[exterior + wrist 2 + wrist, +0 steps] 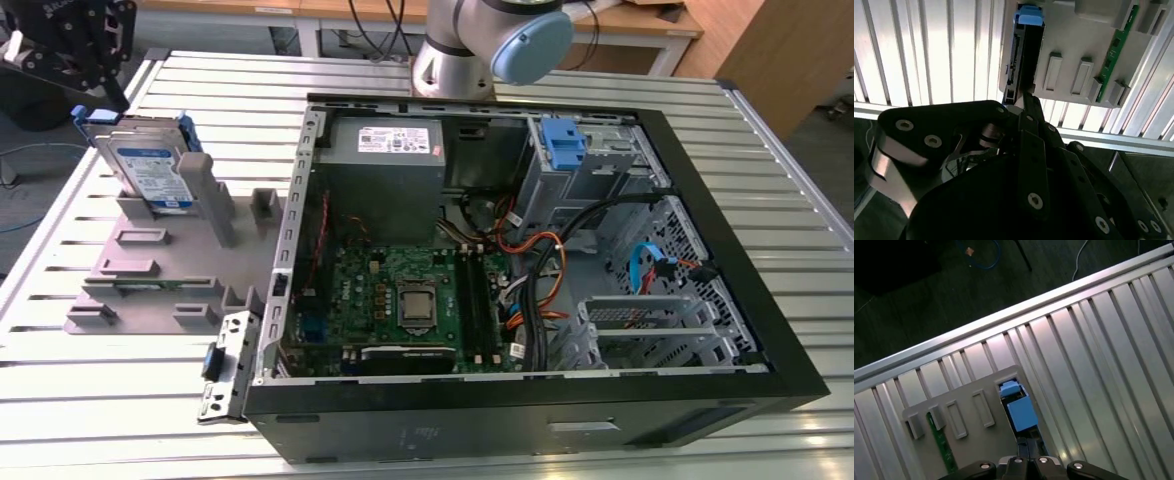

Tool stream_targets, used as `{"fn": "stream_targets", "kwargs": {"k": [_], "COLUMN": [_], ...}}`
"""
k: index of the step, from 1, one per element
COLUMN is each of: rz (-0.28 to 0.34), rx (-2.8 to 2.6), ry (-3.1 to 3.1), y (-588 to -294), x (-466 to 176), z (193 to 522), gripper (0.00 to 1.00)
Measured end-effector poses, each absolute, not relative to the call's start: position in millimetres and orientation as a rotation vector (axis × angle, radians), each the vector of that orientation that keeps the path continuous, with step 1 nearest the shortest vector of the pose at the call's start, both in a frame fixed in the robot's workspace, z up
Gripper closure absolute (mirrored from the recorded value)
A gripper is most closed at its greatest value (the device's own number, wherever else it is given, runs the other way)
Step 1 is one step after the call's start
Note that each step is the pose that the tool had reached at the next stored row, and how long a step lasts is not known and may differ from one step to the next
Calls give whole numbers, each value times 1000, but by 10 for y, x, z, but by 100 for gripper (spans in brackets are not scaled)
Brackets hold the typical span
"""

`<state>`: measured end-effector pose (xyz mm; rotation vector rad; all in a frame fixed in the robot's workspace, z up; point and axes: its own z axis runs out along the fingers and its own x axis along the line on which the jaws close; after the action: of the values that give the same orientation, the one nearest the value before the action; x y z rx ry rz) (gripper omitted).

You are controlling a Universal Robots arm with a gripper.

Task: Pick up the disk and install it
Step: 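Pick up the disk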

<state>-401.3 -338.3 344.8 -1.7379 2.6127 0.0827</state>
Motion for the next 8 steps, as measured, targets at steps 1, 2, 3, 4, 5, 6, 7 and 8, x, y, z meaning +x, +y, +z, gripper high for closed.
{"fn": "stream_targets", "kwargs": {"k": [1,2,3,4,5,6,7,8], "rz": [83,83,83,83,83,83,83,83], "rx": [-1761,-1784,-1806,-1829,-1853,-1875,-1897,-1919], "ry": [2598,2583,2567,2552,2535,2520,2503,2487], "y": [-3383,-3383,-3383,-3383,-3383,-3383,-3383,-3383], "x": [-4013,-4013,-4013,-4013,-4013,-4013,-4013,-4013], "z": [3448,3447,3446,3446,3445,3445,3444,3444], "gripper": [89,89,89,89,89,89,89,89]}}
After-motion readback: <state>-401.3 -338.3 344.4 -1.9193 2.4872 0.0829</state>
